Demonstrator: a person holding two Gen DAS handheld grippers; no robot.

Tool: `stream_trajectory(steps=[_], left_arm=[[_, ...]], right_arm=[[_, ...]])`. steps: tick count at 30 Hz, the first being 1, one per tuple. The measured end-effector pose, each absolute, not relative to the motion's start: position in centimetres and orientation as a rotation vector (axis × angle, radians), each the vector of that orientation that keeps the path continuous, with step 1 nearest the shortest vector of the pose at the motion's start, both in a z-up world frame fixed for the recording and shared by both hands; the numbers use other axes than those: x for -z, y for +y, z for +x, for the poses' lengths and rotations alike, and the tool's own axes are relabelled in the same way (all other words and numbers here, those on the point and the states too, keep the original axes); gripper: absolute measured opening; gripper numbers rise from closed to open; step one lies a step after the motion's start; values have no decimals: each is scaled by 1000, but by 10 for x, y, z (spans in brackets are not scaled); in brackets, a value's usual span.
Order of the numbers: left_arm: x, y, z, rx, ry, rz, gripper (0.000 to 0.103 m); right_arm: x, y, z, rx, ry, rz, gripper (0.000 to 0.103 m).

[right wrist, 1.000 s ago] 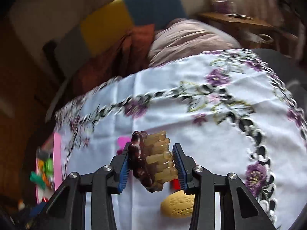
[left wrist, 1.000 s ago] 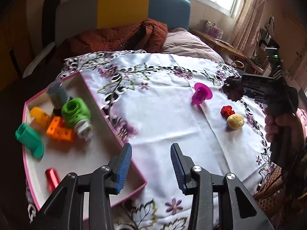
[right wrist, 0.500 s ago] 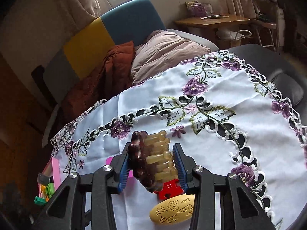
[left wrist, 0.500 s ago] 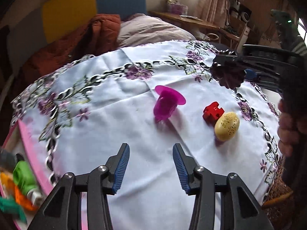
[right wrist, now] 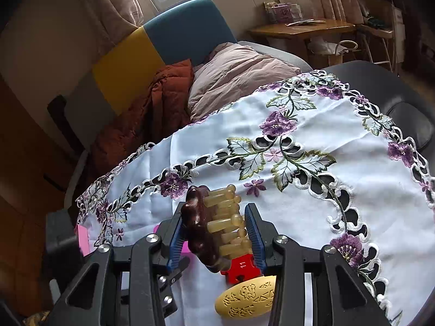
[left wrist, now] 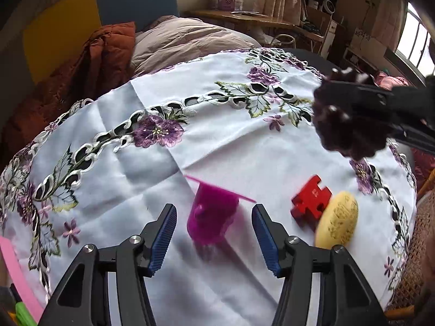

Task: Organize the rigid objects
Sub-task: 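Grasp the magenta suction cup with the left tool while the right tool holds the brush, then carry the magenta suction cup into the tray and open the left tool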

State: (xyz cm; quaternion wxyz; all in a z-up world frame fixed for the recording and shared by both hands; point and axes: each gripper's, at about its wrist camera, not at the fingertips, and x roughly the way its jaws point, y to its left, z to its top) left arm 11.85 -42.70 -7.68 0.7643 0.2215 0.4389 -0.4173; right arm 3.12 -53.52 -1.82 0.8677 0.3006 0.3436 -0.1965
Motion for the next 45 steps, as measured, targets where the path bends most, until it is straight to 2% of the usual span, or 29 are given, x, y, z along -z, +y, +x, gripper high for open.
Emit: stream_trajectory(steps=[2, 3, 13, 19, 27, 45], left_arm=[[82, -432, 123, 898, 961, 478, 36], [84, -433, 123, 892, 953, 479, 33], [67, -366, 83, 842, 957, 306, 32], [43, -312, 50, 788, 914, 229, 32], [15, -239, 19, 733, 859, 133, 32], [-13, -117, -3, 521, 808, -3, 32]], right_arm=[[20, -536, 32, 409, 725, 633, 43], [20, -536, 33, 412, 728, 631, 43], [30, -522, 47, 354, 807, 562, 43], [38, -472, 71, 218, 909, 320, 43], [70, -444, 85, 166, 1058, 187, 43], [74, -445, 82, 171, 1059, 199, 43]])
